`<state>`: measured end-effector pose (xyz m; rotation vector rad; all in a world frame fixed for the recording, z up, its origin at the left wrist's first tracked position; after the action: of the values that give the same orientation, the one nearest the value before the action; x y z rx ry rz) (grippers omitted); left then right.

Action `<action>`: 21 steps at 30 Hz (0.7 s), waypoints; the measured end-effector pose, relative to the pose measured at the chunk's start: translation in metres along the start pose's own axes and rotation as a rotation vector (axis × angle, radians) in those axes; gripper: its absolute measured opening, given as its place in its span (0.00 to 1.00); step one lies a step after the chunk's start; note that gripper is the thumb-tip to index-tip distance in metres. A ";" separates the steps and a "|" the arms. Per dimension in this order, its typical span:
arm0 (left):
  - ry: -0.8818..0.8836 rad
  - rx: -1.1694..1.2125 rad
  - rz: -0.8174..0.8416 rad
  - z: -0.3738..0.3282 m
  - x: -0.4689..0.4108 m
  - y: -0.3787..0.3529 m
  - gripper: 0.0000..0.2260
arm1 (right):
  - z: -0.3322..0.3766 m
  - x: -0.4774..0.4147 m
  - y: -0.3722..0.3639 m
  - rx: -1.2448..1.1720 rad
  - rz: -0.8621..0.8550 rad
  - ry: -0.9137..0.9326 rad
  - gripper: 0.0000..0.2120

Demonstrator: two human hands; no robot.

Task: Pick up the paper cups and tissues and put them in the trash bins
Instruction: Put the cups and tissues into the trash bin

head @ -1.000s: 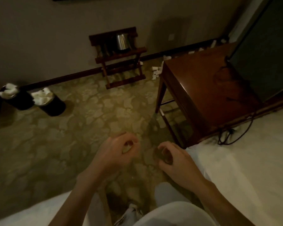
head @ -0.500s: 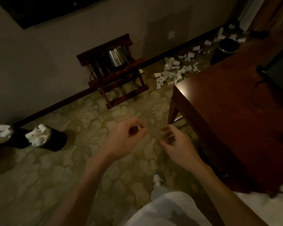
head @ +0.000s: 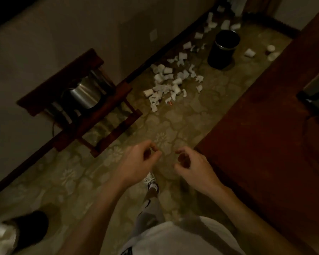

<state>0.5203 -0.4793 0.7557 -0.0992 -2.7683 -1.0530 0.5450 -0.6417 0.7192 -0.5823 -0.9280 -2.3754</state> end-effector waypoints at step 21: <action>0.129 -0.063 0.337 0.160 -0.465 0.019 0.05 | 0.057 -0.422 0.070 -0.199 -0.072 -0.380 0.11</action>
<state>0.9566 -0.3578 0.5628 -0.4703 -2.4871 -1.0157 0.9244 -0.5155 0.5575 -1.1243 -0.8815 -2.4860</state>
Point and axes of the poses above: each hand's wrist, its own x-axis away from the middle knuckle, its own y-axis out of the back of the hand, z = x × y, the point moved 10 cm from there along -x, towards the middle knuckle, and after that the axes turned 9 degrees about -y, right-handed, at the moved point
